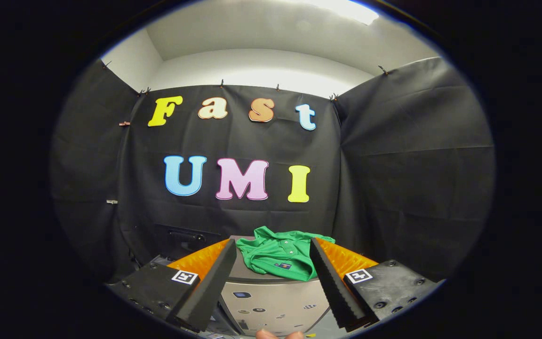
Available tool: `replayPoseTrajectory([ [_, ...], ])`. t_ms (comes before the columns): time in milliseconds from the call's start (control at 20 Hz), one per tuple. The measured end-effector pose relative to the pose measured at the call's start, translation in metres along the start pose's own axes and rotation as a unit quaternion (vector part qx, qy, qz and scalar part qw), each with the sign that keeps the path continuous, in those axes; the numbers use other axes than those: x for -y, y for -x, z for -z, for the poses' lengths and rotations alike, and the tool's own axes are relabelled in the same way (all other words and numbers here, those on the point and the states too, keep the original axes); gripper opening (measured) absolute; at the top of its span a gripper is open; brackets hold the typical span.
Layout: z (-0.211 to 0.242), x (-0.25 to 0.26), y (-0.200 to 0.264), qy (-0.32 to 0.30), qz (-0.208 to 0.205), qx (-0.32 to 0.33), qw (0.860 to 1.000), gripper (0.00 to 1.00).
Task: Put the clothes into the washing machine and then close the washing machine lid.
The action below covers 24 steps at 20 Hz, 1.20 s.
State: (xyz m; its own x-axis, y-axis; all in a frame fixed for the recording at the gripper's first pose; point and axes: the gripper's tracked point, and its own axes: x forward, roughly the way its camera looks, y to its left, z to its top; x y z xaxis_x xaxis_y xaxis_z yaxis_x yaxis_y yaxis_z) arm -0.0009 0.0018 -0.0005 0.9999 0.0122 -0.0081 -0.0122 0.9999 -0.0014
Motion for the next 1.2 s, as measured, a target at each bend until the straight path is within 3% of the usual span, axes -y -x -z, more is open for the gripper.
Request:
replayPoseTrajectory([
  [700,0.01,0.003,-0.011,0.004,0.0,-0.012,1.0,0.98],
  [950,0.014,0.024,-0.06,-0.011,0.013,-0.045,0.999,0.98],
  [1200,0.024,0.027,-0.111,0.019,0.002,-0.082,0.996,0.98],
])
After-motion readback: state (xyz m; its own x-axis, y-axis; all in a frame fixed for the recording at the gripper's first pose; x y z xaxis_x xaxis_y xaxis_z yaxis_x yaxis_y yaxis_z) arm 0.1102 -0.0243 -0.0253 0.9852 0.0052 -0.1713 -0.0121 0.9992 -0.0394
